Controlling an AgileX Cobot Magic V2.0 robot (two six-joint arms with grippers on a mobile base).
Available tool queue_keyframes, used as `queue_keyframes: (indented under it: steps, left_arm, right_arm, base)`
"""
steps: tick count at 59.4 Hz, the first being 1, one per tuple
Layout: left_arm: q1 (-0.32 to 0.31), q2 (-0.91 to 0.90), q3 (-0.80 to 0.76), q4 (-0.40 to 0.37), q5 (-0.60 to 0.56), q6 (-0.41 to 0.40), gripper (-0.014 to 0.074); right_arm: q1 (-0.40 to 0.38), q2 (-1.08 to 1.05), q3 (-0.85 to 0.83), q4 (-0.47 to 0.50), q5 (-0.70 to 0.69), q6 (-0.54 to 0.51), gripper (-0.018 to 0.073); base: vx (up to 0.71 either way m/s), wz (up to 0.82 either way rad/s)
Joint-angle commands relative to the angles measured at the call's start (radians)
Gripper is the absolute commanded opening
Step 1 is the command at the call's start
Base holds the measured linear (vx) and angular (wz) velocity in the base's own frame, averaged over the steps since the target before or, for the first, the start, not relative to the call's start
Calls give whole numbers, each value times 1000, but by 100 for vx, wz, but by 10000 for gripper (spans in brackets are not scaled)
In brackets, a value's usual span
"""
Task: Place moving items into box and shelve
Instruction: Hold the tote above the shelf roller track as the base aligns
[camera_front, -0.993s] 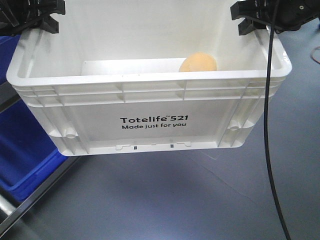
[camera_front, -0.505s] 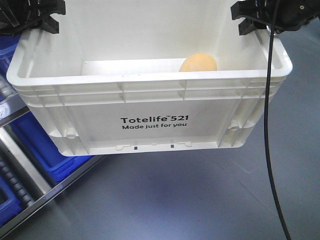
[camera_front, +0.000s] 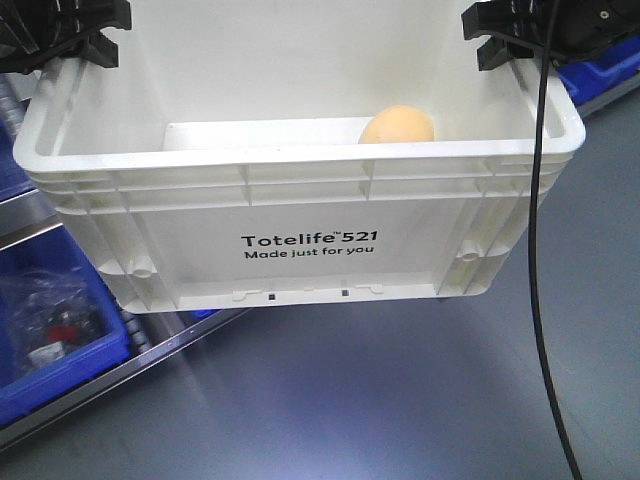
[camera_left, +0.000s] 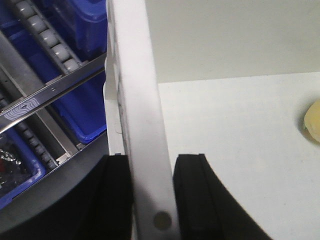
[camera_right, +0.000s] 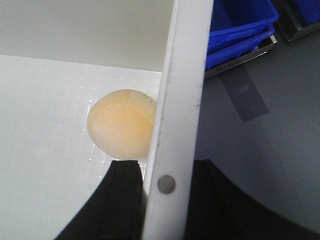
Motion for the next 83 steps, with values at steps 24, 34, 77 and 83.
queue_keyframes:
  steps: [24, 34, 77, 83]
  left_arm:
    - [-14, -56, -50, -73, -135, 7, -13]
    - [-14, -56, -50, -73, -135, 7, -13]
    - [-14, -56, -50, -73, -135, 7, -13]
    - [-14, -56, -50, -73, -135, 7, -13]
  right_arm:
    - [9, -55, -46, 64, -111, -38, -13]
    - [9, -55, -46, 64, -111, -38, -13]
    - [9, -55, -46, 63, -111, -38, -13]
    - [9, -55, -46, 63, -111, -38, -13]
  base:
    - [-9, 44]
    - [-7, 51]
    - [3, 31]
    - [10, 17]
